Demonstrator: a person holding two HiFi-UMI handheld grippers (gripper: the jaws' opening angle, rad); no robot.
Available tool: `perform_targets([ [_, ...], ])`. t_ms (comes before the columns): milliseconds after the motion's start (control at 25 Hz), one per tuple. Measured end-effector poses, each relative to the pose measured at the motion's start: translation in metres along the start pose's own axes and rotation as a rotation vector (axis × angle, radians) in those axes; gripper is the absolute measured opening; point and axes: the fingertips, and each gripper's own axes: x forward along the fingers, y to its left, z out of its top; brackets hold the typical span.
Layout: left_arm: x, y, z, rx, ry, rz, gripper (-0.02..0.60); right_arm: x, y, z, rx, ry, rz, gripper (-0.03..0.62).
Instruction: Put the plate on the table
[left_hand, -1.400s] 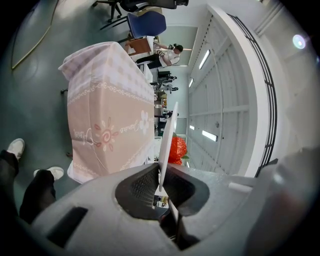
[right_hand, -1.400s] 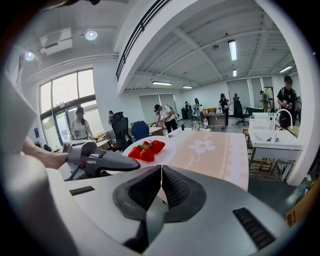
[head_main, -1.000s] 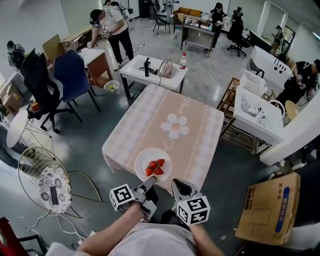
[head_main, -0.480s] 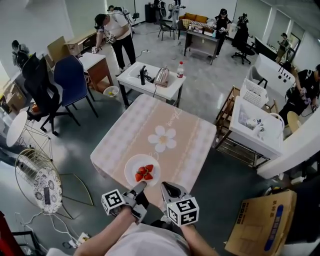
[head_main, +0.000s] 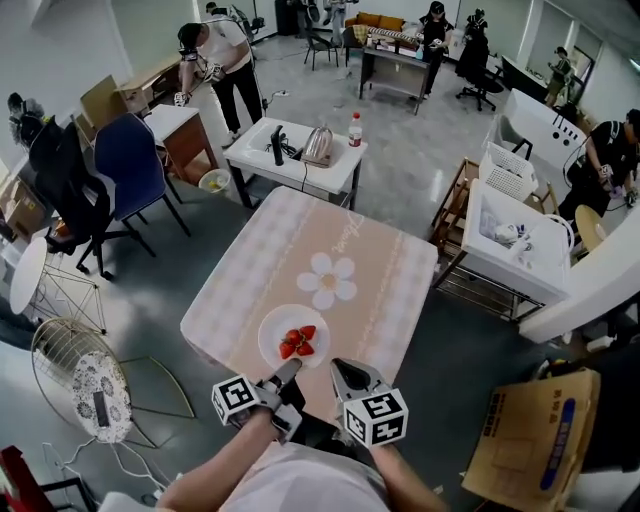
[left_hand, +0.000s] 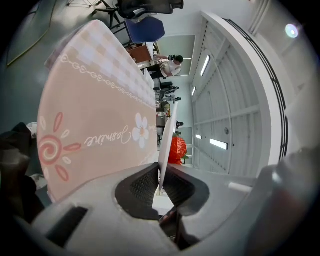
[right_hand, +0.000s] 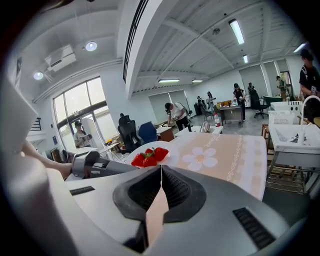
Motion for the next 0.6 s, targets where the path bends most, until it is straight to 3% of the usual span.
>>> perform_targets([
  [600, 0.062, 0.031, 0.068, 0.082, 0.329, 0.062, 0.021, 0.073, -0.016, 0.009, 0.141, 0.001, -0.232, 0.005],
])
